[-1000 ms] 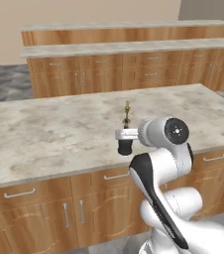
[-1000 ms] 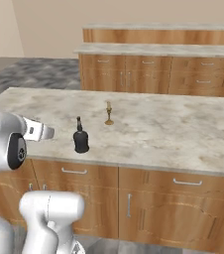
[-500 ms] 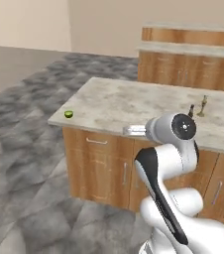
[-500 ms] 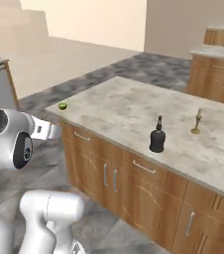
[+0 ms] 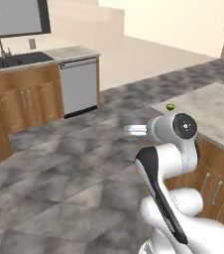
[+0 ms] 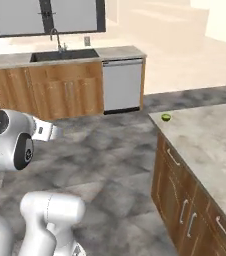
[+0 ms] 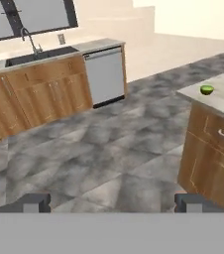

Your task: Open the cabinet directly in front. Then move the liquor and the mug to the dining counter with the candle on it.

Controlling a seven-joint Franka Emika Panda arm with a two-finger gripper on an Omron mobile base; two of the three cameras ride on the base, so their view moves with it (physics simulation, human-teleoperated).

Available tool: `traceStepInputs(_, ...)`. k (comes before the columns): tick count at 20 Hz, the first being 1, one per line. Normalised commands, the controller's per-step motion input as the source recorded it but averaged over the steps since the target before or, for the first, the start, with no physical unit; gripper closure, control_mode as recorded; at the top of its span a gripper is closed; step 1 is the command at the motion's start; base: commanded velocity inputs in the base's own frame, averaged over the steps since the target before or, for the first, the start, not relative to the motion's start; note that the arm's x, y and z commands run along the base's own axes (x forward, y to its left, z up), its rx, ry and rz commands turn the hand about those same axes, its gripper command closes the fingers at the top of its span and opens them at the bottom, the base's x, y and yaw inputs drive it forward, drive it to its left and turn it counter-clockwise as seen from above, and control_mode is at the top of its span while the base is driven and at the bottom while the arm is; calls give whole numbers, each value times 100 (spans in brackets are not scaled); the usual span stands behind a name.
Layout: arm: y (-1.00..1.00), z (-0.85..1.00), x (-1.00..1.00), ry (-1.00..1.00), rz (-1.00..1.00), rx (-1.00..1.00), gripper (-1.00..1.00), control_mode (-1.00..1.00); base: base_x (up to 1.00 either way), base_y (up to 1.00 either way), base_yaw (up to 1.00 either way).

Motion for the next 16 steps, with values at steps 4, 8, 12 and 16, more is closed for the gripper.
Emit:
traceStepInputs(4,0,0,0,0,0,0,-100,100,0,0,100)
traceStepInputs(8,0,0,0,0,0,0,-100,100,17,-2,96)
traceStepInputs(12,0,0,0,0,0,0,-100,100,91,-48,49)
traceStepInputs(16,0,0,0,0,0,0,-100,100,100,-90,14)
